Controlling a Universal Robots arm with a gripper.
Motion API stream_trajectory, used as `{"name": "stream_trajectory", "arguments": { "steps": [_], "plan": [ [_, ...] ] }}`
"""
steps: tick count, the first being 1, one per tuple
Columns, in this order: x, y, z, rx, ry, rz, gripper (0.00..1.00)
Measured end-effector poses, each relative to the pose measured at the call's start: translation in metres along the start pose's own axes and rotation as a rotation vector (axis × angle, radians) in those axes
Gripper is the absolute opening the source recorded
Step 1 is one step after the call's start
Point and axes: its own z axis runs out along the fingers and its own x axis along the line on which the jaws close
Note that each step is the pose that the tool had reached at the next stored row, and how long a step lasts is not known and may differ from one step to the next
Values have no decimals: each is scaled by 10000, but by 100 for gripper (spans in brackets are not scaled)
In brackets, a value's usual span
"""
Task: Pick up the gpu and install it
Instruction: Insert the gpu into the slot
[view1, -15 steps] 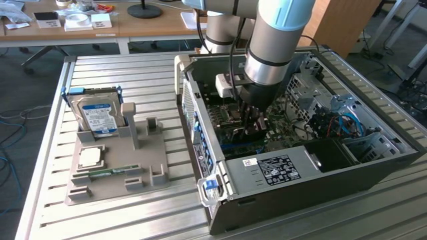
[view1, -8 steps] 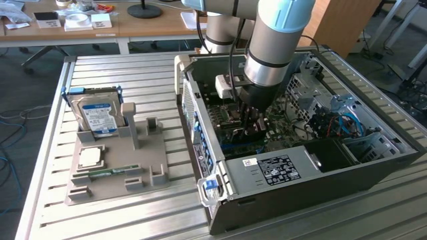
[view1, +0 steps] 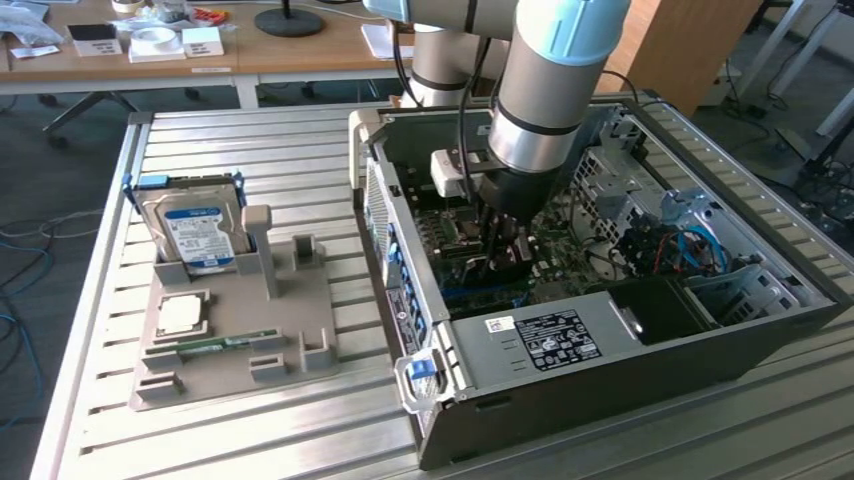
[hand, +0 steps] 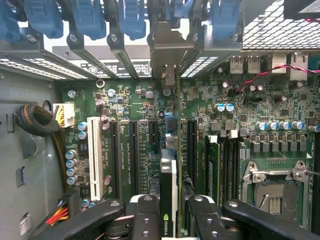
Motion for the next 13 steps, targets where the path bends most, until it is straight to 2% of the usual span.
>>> {"name": "stream_trajectory", "arguments": {
  "steps": [13],
  "plan": [
    [-14, 1, 1, 0, 1, 2, 27]
  ]
}}
